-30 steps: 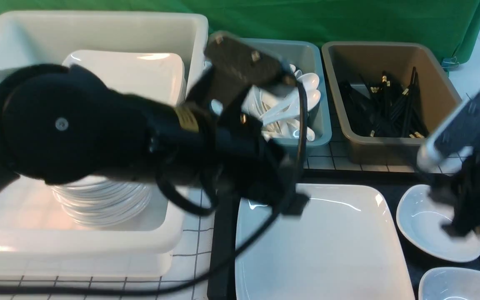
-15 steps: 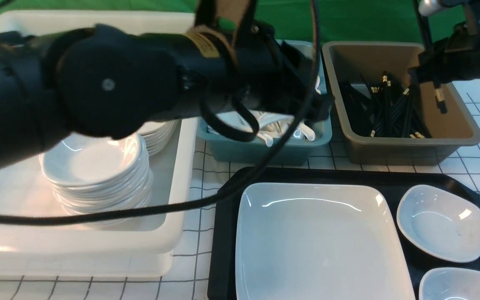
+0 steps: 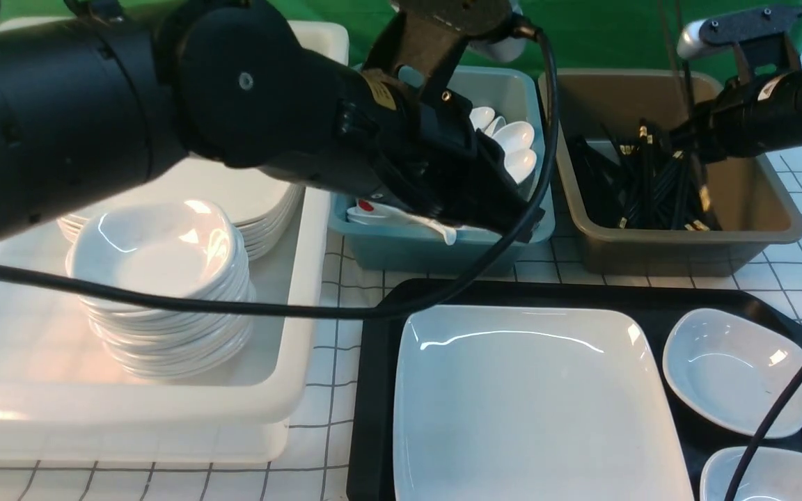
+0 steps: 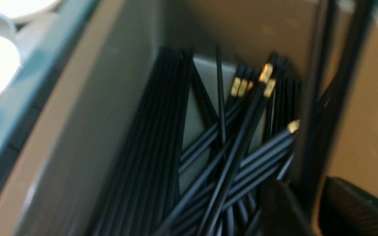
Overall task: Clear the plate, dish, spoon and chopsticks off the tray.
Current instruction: Use the right arm to put the chopsticks into the small storage box on the right, then use the right arm to grab a small plate from the dinner plate
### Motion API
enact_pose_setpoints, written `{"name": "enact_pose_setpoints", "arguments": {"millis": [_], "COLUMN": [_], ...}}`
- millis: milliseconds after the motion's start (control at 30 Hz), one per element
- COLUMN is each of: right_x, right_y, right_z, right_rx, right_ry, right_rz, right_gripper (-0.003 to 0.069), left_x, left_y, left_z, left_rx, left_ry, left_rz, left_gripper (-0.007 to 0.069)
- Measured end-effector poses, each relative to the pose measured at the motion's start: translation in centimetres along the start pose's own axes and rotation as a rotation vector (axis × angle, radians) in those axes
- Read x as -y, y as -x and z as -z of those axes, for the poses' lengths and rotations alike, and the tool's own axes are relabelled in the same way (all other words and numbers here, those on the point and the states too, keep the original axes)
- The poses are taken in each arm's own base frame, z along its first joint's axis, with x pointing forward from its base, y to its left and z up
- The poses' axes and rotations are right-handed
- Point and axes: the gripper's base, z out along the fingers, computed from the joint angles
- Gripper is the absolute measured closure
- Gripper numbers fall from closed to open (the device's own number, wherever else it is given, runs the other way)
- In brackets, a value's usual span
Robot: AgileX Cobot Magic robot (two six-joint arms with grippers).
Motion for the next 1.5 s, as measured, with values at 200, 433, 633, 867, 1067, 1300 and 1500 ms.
{"name": "enact_pose_setpoints", "arguments": {"millis": [200,433,633,867,1067,1300,1500], "right_x": [-0.1,-1.1,-4.1,-8.5,-8.7,-8.5,-8.7], "right_y": [-0.3,-2.4,-8.2,-14.5,-14.8,-15.6,-15.2], "right_z": [1.8,10.6,12.7,10.9,9.4,8.3,7.9], "right_rx": [-0.122,-0.486,-0.593,-0.601,-0.546,-0.591,-0.565], "right_ry": [0.031,0.131,0.204,0.290,0.216,0.200,0.212], "right_rz": [-0.011,-0.033,0.083,0.308,0.356,0.405,0.473], "right_gripper": [0.0258,0.0612,0.0529,0.0211,0.0198,0.0228,0.0517], "left_x": [0.0,0.5,0.9,1.1,1.2,1.3,1.3], "left_y": [-0.2,-1.3,-2.8,-3.8,-3.8,-3.9,-3.9], "left_z": [0.0,0.7,1.0,0.9,1.0,1.0,1.0], "left_rx": [-0.018,-0.153,-0.292,-0.358,-0.356,-0.365,-0.368], "left_ry": [0.000,-0.047,-0.110,-0.146,-0.161,-0.165,-0.167], "left_rz": [-0.008,-0.019,-0.123,-0.169,-0.153,-0.155,-0.156], "left_gripper": [0.0627,0.0627,0.0627,0.0627,0.0627,0.0627,0.0627]}}
